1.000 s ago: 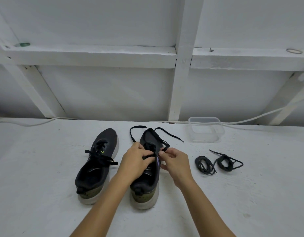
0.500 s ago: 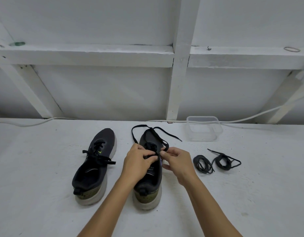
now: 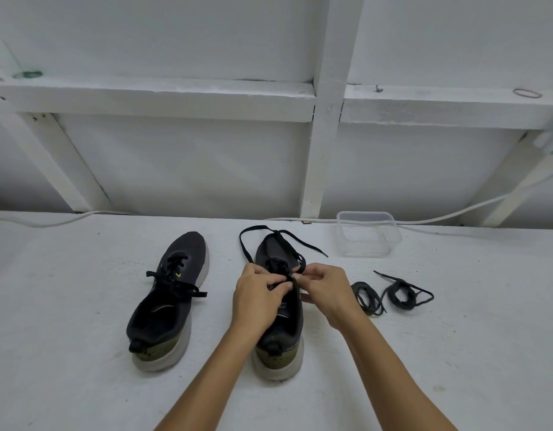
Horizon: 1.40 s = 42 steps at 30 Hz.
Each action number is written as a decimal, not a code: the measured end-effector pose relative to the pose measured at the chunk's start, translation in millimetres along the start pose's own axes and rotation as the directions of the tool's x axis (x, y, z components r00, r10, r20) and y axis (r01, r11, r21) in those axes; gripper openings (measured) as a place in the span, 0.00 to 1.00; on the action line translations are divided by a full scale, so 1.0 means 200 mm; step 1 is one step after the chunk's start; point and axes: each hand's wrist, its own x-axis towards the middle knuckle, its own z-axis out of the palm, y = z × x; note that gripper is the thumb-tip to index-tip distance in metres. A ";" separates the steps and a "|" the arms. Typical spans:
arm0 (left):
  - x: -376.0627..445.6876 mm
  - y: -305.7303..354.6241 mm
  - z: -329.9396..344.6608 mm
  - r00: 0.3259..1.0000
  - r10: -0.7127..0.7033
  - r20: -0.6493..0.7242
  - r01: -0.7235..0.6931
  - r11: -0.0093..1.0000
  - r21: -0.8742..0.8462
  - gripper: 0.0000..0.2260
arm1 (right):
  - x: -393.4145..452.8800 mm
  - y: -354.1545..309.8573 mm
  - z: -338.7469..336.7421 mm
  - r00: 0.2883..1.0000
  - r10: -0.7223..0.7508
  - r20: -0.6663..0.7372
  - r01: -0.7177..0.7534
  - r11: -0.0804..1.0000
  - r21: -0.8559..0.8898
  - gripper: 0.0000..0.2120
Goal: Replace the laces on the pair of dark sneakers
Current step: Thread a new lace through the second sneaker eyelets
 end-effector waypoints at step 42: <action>0.00 -0.02 -0.32 0.965 -0.051 0.257 0.135 0.937 -0.323 0.07 | -0.06 -0.04 0.06 0.991 0.128 -0.042 -0.134 0.964 -0.231 0.20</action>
